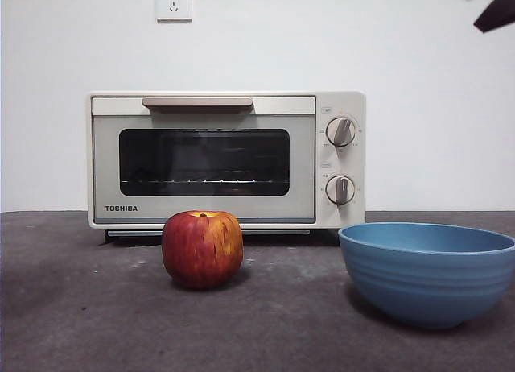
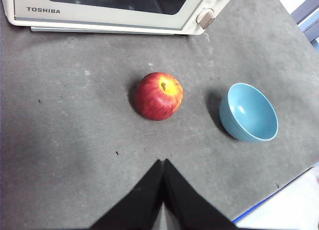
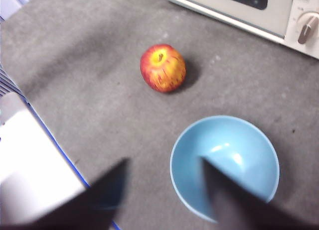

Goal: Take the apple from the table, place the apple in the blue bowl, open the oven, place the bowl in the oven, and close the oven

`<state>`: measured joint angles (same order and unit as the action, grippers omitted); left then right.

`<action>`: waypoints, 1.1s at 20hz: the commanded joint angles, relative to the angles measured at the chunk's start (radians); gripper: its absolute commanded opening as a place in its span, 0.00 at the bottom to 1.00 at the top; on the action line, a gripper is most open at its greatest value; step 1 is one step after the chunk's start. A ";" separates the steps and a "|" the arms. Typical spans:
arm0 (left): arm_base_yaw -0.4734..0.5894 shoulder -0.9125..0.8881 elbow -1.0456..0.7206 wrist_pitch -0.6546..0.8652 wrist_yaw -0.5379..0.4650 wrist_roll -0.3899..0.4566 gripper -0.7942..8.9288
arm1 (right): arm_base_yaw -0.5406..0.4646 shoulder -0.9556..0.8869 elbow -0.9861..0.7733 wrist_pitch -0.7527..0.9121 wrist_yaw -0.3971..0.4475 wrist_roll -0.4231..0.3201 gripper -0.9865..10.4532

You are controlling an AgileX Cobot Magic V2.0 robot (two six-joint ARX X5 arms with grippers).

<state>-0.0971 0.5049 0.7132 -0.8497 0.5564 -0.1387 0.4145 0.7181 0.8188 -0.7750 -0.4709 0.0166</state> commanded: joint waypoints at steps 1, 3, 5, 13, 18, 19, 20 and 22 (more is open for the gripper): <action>-0.003 0.004 0.015 0.005 0.006 0.020 0.09 | 0.020 0.036 0.014 0.045 0.001 0.059 0.53; -0.003 0.005 0.015 0.005 0.006 0.020 0.09 | 0.050 0.080 0.014 0.089 0.001 0.084 0.53; -0.003 0.005 0.015 0.006 0.006 0.020 0.09 | 0.099 0.142 0.014 0.158 0.004 0.114 0.53; -0.003 0.005 0.015 0.006 0.006 0.020 0.09 | 0.333 0.554 0.160 0.359 0.170 0.179 0.53; -0.003 0.004 0.015 0.005 0.006 0.020 0.09 | 0.386 0.842 0.348 0.356 0.229 0.178 0.53; -0.003 0.005 0.015 0.005 0.006 0.019 0.09 | 0.391 0.894 0.379 0.356 0.250 0.178 0.53; -0.003 0.005 0.015 0.005 0.006 0.019 0.09 | 0.395 0.934 0.402 0.356 0.266 0.178 0.53; -0.003 0.004 0.015 0.005 0.006 0.019 0.09 | 0.395 1.012 0.449 0.355 0.290 0.178 0.53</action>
<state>-0.0971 0.5049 0.7132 -0.8501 0.5564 -0.1364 0.7982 1.7130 1.2438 -0.4290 -0.1833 0.1879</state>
